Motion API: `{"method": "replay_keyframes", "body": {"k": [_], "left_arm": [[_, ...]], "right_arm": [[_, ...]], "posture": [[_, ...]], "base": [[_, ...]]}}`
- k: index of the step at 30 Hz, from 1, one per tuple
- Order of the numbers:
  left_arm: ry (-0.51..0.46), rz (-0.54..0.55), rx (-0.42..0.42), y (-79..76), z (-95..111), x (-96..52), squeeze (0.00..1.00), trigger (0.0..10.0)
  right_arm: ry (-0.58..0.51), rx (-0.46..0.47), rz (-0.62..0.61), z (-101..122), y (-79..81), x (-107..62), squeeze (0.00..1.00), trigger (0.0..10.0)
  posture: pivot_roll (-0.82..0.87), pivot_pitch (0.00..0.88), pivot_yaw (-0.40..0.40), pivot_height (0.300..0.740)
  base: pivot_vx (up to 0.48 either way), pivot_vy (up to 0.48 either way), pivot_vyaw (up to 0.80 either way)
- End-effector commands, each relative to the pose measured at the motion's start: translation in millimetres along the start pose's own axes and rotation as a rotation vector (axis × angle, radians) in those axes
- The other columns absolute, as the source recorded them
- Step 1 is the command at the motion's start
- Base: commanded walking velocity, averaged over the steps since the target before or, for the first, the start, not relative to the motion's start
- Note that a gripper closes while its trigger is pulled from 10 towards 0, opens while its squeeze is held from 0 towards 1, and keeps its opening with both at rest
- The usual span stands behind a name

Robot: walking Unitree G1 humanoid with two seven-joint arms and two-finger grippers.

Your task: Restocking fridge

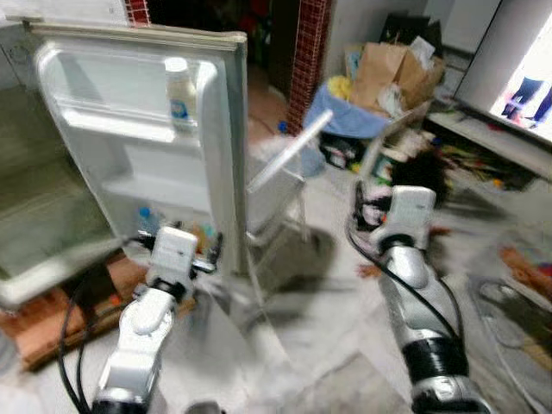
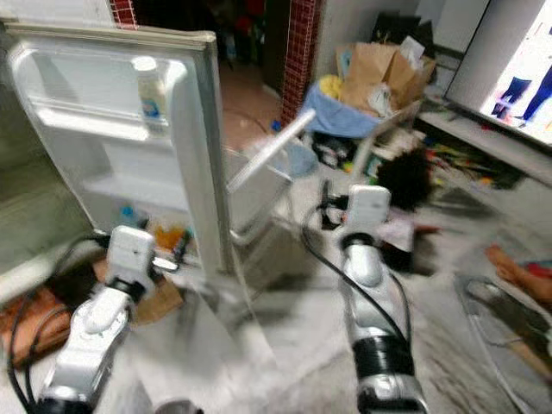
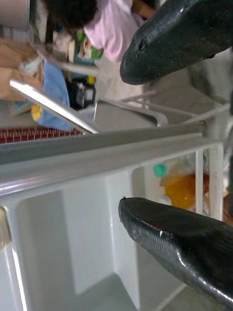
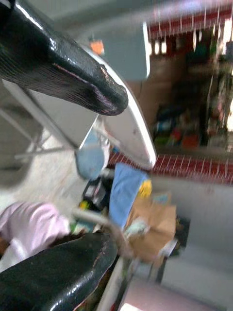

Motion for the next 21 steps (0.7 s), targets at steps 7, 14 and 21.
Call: {"method": "replay_keyframes", "body": {"k": [7,14,21], "left_arm": [[0.003,-0.013,0.005,-5.7,2,1.9,0.00,10.0],[0.030,0.032,0.007,0.2,-4,1.3,0.00,10.0],[0.016,0.062,-0.069,5.7,-2,-1.1,0.00,10.0]], "right_arm": [[-0.010,-0.003,0.052,2,5.8,3.5,0.00,10.0],[-0.011,0.013,0.083,2,12.3,3.3,0.00,10.0],[-0.007,0.055,0.094,-1,14.4,0.4,0.00,10.0]], "posture": [[0.12,0.000,-0.033,0.740],[0.13,0.000,-0.040,0.740],[0.12,0.000,-0.040,0.740]], "base": [[0.073,-0.416,0.79],[0.321,-0.239,0.77],[0.000,0.000,0.30]]}}
Point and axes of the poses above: a point about 5 cm out from each wrist's last joint towards the gripper, its own x axis pointing out of the wrist towards the gripper, its own z axis along the axis of the wrist's last joint, y = z × x, the point moved 4 cm from there along x, pointing out of the wrist towards the gripper, and after that the axes turned 8 degrees about x, right-handed, at the moved point
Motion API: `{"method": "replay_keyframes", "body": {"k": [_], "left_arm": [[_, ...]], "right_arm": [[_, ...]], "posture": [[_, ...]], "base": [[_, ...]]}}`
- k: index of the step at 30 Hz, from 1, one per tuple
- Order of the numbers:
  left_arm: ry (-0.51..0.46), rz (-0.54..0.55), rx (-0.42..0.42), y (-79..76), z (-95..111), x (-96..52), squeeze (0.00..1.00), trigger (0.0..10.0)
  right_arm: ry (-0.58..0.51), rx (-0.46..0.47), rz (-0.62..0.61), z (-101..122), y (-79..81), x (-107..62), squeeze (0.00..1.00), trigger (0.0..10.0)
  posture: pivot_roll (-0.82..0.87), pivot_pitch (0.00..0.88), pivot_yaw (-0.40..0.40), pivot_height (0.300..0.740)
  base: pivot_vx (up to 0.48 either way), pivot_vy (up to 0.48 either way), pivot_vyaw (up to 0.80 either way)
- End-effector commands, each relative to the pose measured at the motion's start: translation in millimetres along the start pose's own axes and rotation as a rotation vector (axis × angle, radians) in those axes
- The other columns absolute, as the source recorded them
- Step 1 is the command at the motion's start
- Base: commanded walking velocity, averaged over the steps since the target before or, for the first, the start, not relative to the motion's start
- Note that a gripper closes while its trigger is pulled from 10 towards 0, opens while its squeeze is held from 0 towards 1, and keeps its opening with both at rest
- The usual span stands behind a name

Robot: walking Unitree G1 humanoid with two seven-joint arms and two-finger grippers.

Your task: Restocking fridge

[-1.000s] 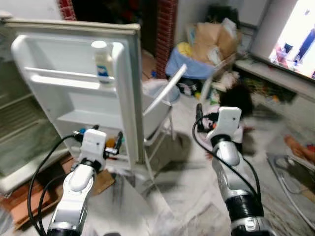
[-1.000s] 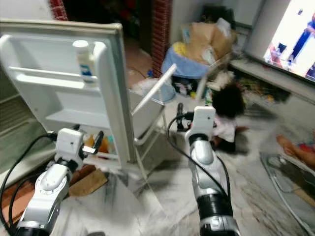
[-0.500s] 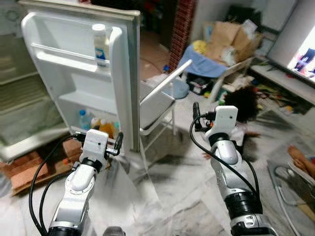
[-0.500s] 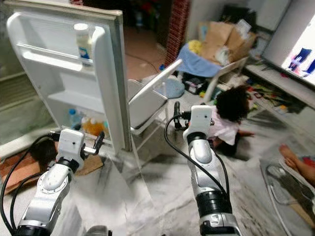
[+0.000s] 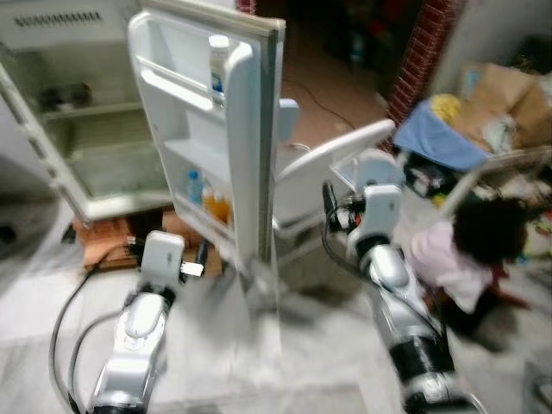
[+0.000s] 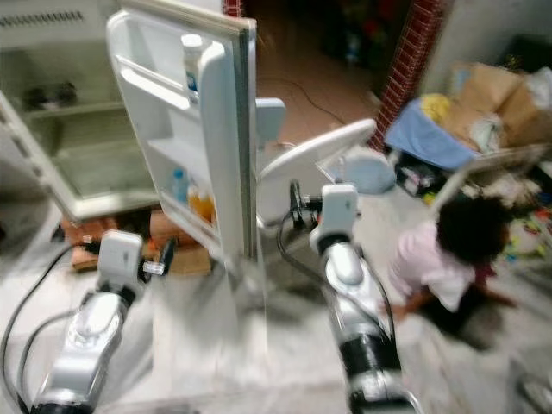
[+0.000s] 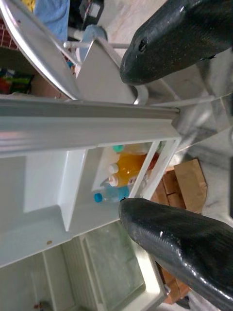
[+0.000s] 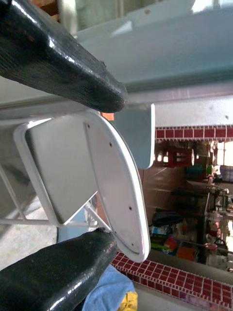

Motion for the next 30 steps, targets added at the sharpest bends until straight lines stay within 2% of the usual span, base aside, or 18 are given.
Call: {"method": "replay_keyframes", "body": {"k": [1,5,8,11,16,21,25,30], "left_arm": [[-0.015,0.022,-0.001,10.8,4,0.0,0.00,10.0],[-0.010,0.026,0.001,12.9,2,0.2,0.00,10.0],[-0.010,0.031,-0.001,13.3,2,0.5,0.00,10.0],[-0.010,0.032,-0.005,13.0,2,0.8,0.00,10.0],[-0.010,0.032,-0.010,11.2,2,1.2,0.00,10.0],[-0.002,0.042,-0.008,12.3,1,1.4,0.00,10.0],[0.002,0.047,-0.014,12.2,-1,1.3,0.00,10.0],[0.031,0.058,-0.032,11.4,-5,1.2,0.00,10.0]], "right_arm": [[-0.018,0.021,0.023,5,8.7,2.3,0.00,10.0],[-0.020,0.026,0.035,5,10.3,2.3,0.00,10.0],[-0.035,-0.014,0.069,9,14.2,3.1,0.00,10.0],[-0.047,-0.021,0.071,11,13.9,3.1,0.00,10.0],[-0.048,-0.003,0.066,12,12.8,3.5,0.00,10.0],[-0.045,0.048,0.086,12,17.1,3.7,0.00,10.0],[-0.047,0.023,0.105,13,19.3,3.2,0.00,10.0],[-0.058,0.015,0.118,14,22.0,2.8,0.00,10.0]], "posture": [[0.12,0.000,-0.040,0.740],[0.12,0.000,-0.041,0.740],[0.12,0.000,-0.043,0.740],[0.12,0.000,-0.043,0.740],[0.12,0.000,-0.043,0.740],[0.12,0.000,-0.043,0.740],[0.12,0.000,-0.045,0.740],[0.12,0.000,-0.045,0.740]], "base": [[0.000,0.000,0.00],[0.432,0.000,0.00],[0.469,0.000,0.00],[0.469,0.000,0.56],[0.469,0.000,0.72],[0.467,0.000,0.00],[0.468,0.000,0.00],[0.154,0.000,0.77]]}}
Point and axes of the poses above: a point about 5 cm out from each wrist's last joint towards the gripper, its own x axis pointing out of the wrist towards the gripper, its own z axis along the axis of the wrist's last joint, y = z × x, the point moved 4 cm from there along x, pointing out of the wrist towards the gripper, and after that the axes turned 8 degrees about x, right-handed, at the moved point
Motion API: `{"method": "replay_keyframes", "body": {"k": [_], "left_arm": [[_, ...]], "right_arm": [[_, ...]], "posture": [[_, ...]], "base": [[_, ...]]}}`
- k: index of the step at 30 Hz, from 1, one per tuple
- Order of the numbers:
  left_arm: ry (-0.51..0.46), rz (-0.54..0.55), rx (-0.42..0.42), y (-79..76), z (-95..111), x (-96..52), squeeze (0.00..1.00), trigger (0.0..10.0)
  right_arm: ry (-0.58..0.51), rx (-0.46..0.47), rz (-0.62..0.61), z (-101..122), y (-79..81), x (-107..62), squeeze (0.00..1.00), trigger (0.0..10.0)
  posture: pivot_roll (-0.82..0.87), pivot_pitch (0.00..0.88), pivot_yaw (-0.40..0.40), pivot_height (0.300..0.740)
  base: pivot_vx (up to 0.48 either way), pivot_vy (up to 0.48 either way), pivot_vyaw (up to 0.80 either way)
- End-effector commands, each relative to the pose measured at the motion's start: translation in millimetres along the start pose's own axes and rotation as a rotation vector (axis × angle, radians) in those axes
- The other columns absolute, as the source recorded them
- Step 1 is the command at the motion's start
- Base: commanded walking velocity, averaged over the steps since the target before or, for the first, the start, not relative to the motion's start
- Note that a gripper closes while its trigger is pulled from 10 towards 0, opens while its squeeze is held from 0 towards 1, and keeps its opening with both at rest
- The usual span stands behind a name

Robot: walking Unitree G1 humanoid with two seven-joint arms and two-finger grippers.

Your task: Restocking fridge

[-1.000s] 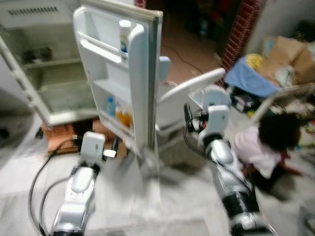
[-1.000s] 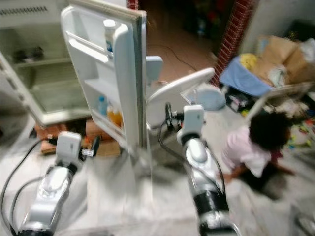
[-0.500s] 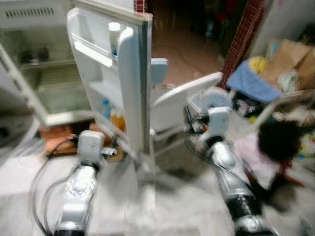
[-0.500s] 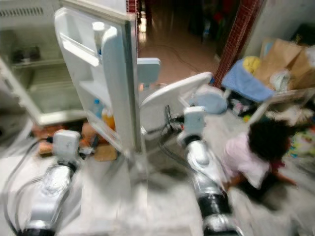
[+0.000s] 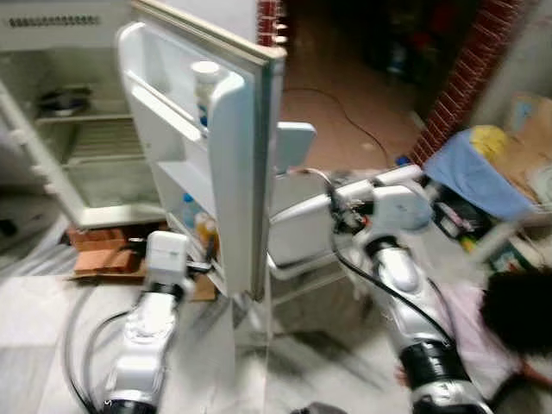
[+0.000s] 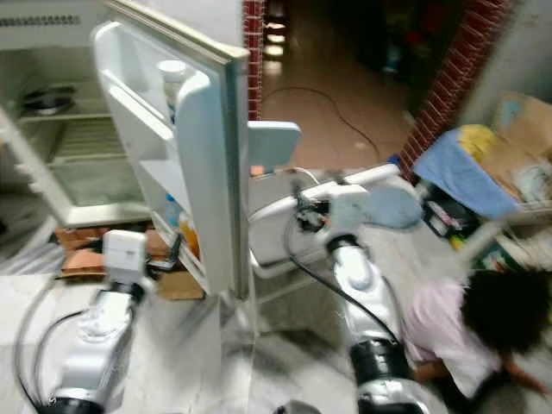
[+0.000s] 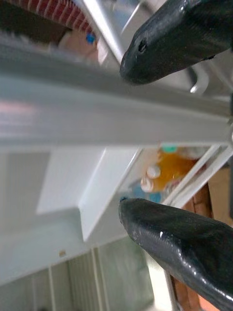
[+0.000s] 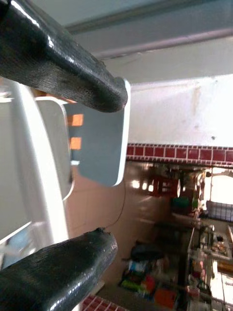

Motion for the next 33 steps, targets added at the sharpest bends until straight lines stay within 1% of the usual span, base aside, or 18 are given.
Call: {"method": "replay_keyframes", "body": {"k": [1,3,4,6,7,9,15,18,20,22,23,24,25,27,29,30,31,33], "left_arm": [[0.040,0.043,0.002,11.8,-7,-2.4,0.00,10.0],[0.051,0.042,0.000,10.8,-9,-2.3,0.00,10.0],[0.101,0.039,0.002,8.4,-17,-2.8,0.00,10.0],[0.122,0.039,-0.006,7.7,-21,-3.1,0.00,10.0],[0.185,0.038,-0.024,7.2,-33,-4.9,0.00,10.0],[0.200,0.033,-0.033,6.2,-36,-5.6,0.00,10.0],[0.238,-0.030,-0.031,-4.9,-41,-9.4,0.00,10.0],[0.243,-0.038,-0.030,-6.2,-41,-9.6,0.00,10.0],[0.251,-0.049,-0.032,-7.6,-42,-10.2,0.00,10.0],[0.264,-0.070,-0.037,-10.1,-44,-11.3,0.00,10.0],[0.274,-0.088,-0.039,-12.6,-45,-12.1,0.00,10.0],[0.274,-0.088,-0.039,-12.6,-45,-12.1,0.00,10.0],[0.277,-0.093,-0.038,-13.2,-46,-12.4,0.00,10.0],[0.289,-0.110,-0.033,-15.9,-48,-12.9,0.00,10.0],[0.293,-0.133,-0.022,-18.5,-49,-12.9,0.00,10.0],[0.293,-0.133,-0.022,-18.5,-49,-12.9,0.00,10.0],[0.293,-0.135,-0.020,-18.8,-49,-13.0,0.00,10.0],[0.291,-0.136,-0.020,-20.0,-48,-13.3,0.00,10.0]], "right_arm": [[-0.025,0.025,0.051,6,17.3,6.0,0.00,10.0],[-0.024,0.028,0.054,7,17.6,6.2,0.00,10.0],[-0.023,0.039,0.070,7,19.3,6.7,0.00,10.0],[-0.023,0.040,0.079,7,20.3,7.1,0.00,10.0],[-0.023,0.045,0.105,8,22.9,8.9,0.00,10.0],[-0.023,0.047,0.113,9,23.4,10.3,0.00,10.0],[-0.033,0.028,0.112,18,20.4,23.1,0.00,10.0],[-0.036,0.034,0.114,21,21.2,26.5,0.00,10.0],[-0.040,0.064,0.134,23,25.2,28.7,0.00,10.0],[-0.032,0.178,0.278,30,47.6,29.1,0.00,10.0],[-0.025,0.305,0.425,40,70.3,25.7,0.00,10.0],[-0.025,0.305,0.425,40,70.3,25.7,0.00,10.0],[-0.024,0.366,0.479,45,78.6,23.3,0.00,10.0],[-0.056,0.530,0.690,75,106.4,9.0,0.00,10.0],[-0.081,0.740,0.989,119,134.8,-20.8,0.00,10.0],[-0.081,0.740,0.989,119,134.8,-20.8,0.00,10.0],[-0.093,0.796,1.077,133,138.1,-31.5,0.00,10.0],[-0.091,0.801,1.088,135,137.3,-33.5,0.00,10.0]], "posture": [[0.12,0.000,-0.045,0.740],[0.12,0.000,-0.045,0.740],[0.12,0.000,-0.045,0.740],[0.12,0.000,-0.045,0.740],[0.12,0.000,-0.044,0.740],[0.12,0.000,-0.045,0.740],[0.13,0.000,-0.049,0.740],[0.13,0.000,-0.051,0.740],[0.13,0.000,-0.051,0.740],[0.13,0.000,-0.048,0.740],[0.13,0.000,-0.047,0.740],[0.13,0.000,-0.047,0.740],[0.13,0.000,-0.044,0.740],[0.13,0.000,-0.044,0.740],[0.13,0.000,-0.045,0.740],[0.13,0.000,-0.045,0.740],[0.13,0.000,-0.045,0.740],[0.13,0.000,-0.045,0.740]], "base": [[0.000,0.000,0.76],[0.000,0.000,0.76],[0.000,0.000,0.76],[0.000,0.000,0.75],[0.000,0.000,0.74],[0.000,0.000,0.65],[0.000,0.000,0.00],[0.000,0.000,0.00],[0.000,0.000,0.00],[0.000,0.000,0.00],[0.000,0.000,0.00],[0.000,0.000,0.00],[0.000,0.000,0.00],[0.000,0.000,0.00],[0.000,0.000,0.00],[0.000,0.000,0.00],[0.000,0.000,0.00],[0.000,0.000,0.00]]}}
Point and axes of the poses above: a point about 5 cm out from each wrist's last joint towards the gripper, its own x axis pointing out of the wrist towards the gripper, its own z axis along the axis of the wrist's last joint, y = z × x, the point moved 4 cm from there along x, pointing out of the wrist towards the gripper, and after that the axes turned 8 degrees about x, right-handed, at the moved point
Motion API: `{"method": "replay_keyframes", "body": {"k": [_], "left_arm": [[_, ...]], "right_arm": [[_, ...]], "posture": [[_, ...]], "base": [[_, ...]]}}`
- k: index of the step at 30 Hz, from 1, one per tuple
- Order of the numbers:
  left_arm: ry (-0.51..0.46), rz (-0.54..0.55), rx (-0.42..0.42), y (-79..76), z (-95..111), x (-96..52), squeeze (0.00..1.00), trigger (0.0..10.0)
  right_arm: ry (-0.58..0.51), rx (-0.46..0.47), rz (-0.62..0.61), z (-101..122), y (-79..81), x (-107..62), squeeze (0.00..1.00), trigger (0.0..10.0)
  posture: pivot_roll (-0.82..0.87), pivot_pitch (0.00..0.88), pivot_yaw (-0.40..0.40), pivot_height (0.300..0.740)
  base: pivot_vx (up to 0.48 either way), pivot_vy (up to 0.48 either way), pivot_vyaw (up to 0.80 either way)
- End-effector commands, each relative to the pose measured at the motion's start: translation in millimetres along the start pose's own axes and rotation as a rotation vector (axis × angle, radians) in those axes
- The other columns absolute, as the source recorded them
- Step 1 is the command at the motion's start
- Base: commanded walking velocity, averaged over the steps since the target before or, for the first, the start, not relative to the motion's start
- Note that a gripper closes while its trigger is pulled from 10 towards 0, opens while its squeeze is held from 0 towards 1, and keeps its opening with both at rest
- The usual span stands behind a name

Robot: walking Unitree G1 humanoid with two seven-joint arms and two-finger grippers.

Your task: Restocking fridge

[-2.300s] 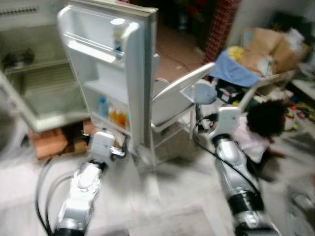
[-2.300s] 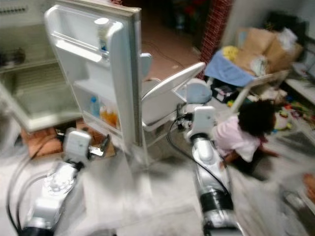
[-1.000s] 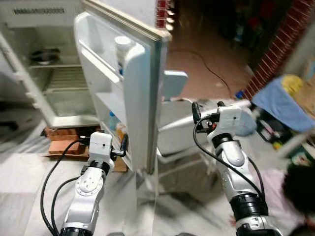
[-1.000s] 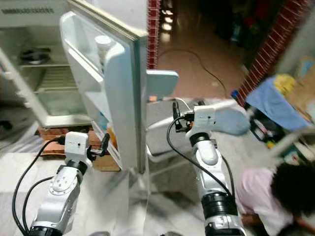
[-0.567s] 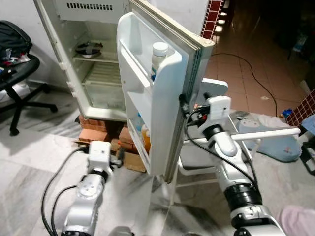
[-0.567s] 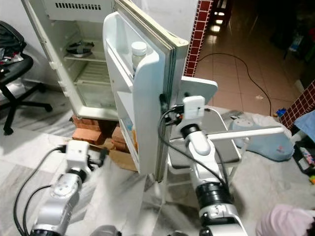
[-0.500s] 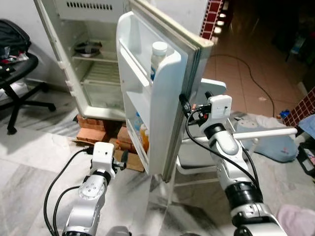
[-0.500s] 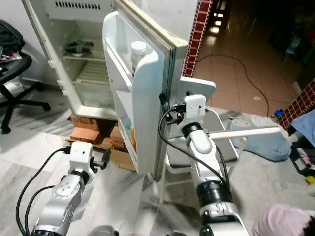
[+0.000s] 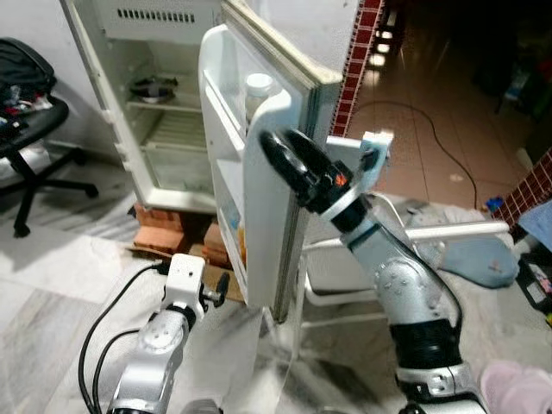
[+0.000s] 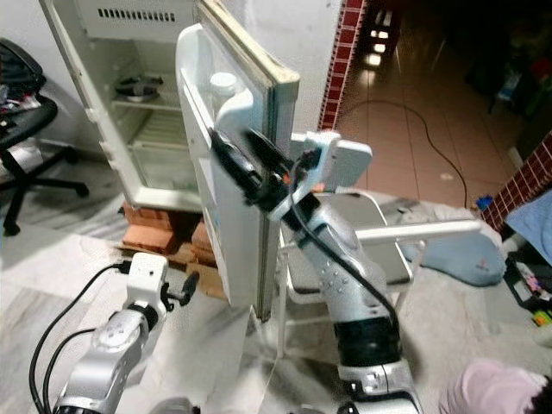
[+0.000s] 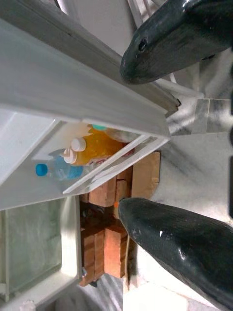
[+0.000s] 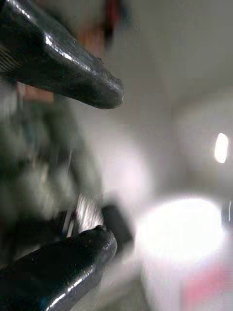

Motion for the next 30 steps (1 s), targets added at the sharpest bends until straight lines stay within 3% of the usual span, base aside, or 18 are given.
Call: {"method": "replay_keyframes", "body": {"k": [1,3,4,6,7,8,9,11,16,17,19,23,28,30], "left_arm": [[0.007,-0.009,0.016,-1.2,1,-1.0,0.00,10.0],[0.011,-0.010,0.015,-0.6,-1,-0.9,0.00,10.0],[0.016,-0.011,0.015,0.2,-3,-0.6,0.00,10.0],[0.017,-0.011,0.015,0.3,-4,-0.4,0.00,10.0],[0.017,-0.014,0.015,-0.6,-3,-0.7,0.00,10.0],[0.016,-0.016,0.015,-1.8,-1,-1.0,0.00,10.0],[0.016,-0.016,0.015,-1.8,-1,-1.0,0.00,10.0],[0.017,-0.020,0.018,-2.1,-1,-1.2,0.00,10.0],[0.018,-0.025,0.024,-2.3,-1,-0.9,0.00,10.0],[0.018,-0.025,0.024,-2.3,-1,-0.9,0.00,10.0],[0.018,-0.029,0.028,-2.8,0,-0.6,0.00,10.0],[0.020,-0.032,0.035,-3.3,0,-0.3,0.00,10.0],[0.019,-0.032,0.037,-3.5,1,-0.2,0.00,10.0],[0.019,-0.032,0.038,-3.6,1,-0.2,0.00,10.0]], "right_arm": [[0.030,0.013,-0.038,-3,-10.3,-9.6,0.00,10.0],[0.088,-0.085,-0.182,-13,-38.5,-22.8,0.00,10.0],[0.177,-0.210,-0.336,-26,-68.0,-39.0,0.00,10.0],[0.257,-0.275,-0.402,-36,-82.4,-52.7,0.00,10.0],[0.330,-0.297,-0.437,-44,-90.4,-65.4,0.00,10.0],[0.469,-0.319,-0.486,-58,-101.1,-88.4,0.00,10.0],[0.469,-0.319,-0.486,-58,-101.1,-88.4,0.00,10.0],[0.788,-0.403,-0.529,-83,-111.1,-130.8,0.00,10.0],[0.923,-0.483,-0.582,-80,-117.9,-149.4,0.00,10.0],[0.923,-0.483,-0.582,-80,-117.9,-149.4,0.00,10.0],[0.874,-0.599,-0.649,-59,-129.5,-140.8,0.00,10.0],[0.629,-0.745,-0.756,-20,-141.8,-111.2,0.00,10.0],[0.541,-0.741,-0.763,-10,-140.0,-98.8,0.00,10.0],[0.456,-0.728,-0.753,-2,-135.7,-86.4,0.00,10.0]], "posture": [[0.13,0.000,-0.046,0.740],[0.13,0.000,-0.046,0.740],[0.13,0.000,-0.047,0.740],[0.13,0.000,-0.047,0.740],[0.13,0.000,-0.047,0.740],[0.13,0.000,-0.046,0.740],[0.13,0.000,-0.046,0.740],[0.13,0.000,-0.043,0.740],[0.13,0.000,-0.042,0.740],[0.13,0.000,-0.042,0.740],[0.13,0.000,-0.041,0.740],[0.13,0.000,-0.041,0.740],[0.13,0.000,-0.042,0.740],[0.13,0.000,-0.043,0.740]], "base": [[0.000,0.000,0.00],[0.000,0.000,0.00],[0.000,0.000,0.00],[0.000,0.000,0.00],[0.000,0.000,0.00],[0.000,0.000,0.00],[0.000,0.000,0.00],[0.000,0.000,0.00],[0.000,0.000,0.00],[0.000,0.000,0.00],[0.000,0.000,0.00],[0.000,0.000,0.00],[0.000,0.000,0.00],[0.000,0.000,0.00]]}}
Point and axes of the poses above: a point about 5 cm out from each wrist's last joint towards the gripper, its own x axis pointing out of the wrist towards the gripper, its own z axis along the axis of the wrist's last joint, y = z × x, the point moved 4 cm from there along x, pointing out of the wrist towards the gripper, and after that the axes turned 8 degrees about x, right-handed, at the moved point
